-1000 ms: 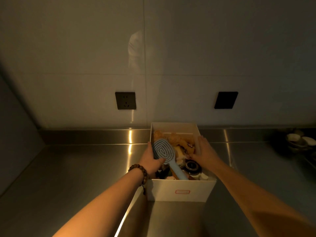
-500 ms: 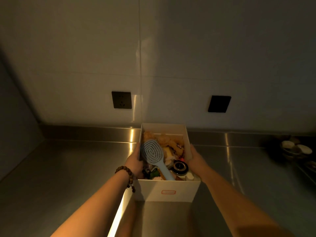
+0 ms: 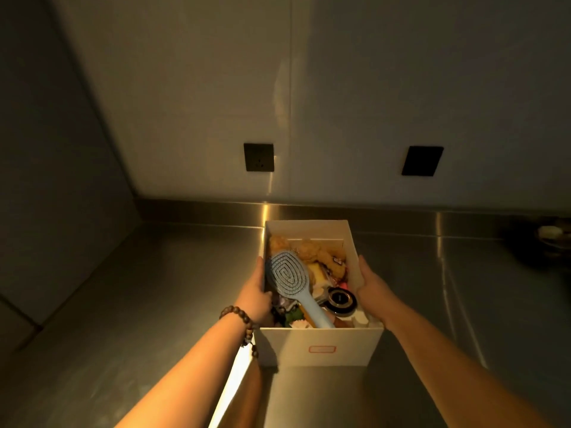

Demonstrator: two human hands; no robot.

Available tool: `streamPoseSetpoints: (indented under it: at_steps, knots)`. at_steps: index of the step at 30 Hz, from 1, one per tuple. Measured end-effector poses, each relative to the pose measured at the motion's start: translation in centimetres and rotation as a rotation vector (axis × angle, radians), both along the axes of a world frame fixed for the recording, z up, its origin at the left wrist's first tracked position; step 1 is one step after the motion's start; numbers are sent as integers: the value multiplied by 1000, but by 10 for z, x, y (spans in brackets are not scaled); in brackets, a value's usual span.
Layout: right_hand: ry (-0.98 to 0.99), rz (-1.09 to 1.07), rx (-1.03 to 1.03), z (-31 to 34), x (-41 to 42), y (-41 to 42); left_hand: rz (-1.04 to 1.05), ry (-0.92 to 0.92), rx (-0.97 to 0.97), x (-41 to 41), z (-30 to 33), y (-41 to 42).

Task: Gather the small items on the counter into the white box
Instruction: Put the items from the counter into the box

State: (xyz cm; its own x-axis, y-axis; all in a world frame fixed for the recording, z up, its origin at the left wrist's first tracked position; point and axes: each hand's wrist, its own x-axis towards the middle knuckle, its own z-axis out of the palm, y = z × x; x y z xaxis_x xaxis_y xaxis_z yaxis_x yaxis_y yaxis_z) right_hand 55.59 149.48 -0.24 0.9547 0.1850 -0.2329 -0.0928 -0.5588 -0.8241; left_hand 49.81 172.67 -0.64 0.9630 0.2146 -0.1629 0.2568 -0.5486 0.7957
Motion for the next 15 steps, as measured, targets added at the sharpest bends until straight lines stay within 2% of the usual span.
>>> streamPoseSetpoints:
  at_steps: [3, 10, 15]
  knots:
    - [12, -33, 40, 2, -35, 5, 11, -23, 16, -37, 1, 2]
    - [95, 19, 157, 5, -101, 0, 51, -89, -115, -111, -5, -4]
    - [274, 1, 481, 7, -110, -8, 103, -113, -371, -116, -3, 1]
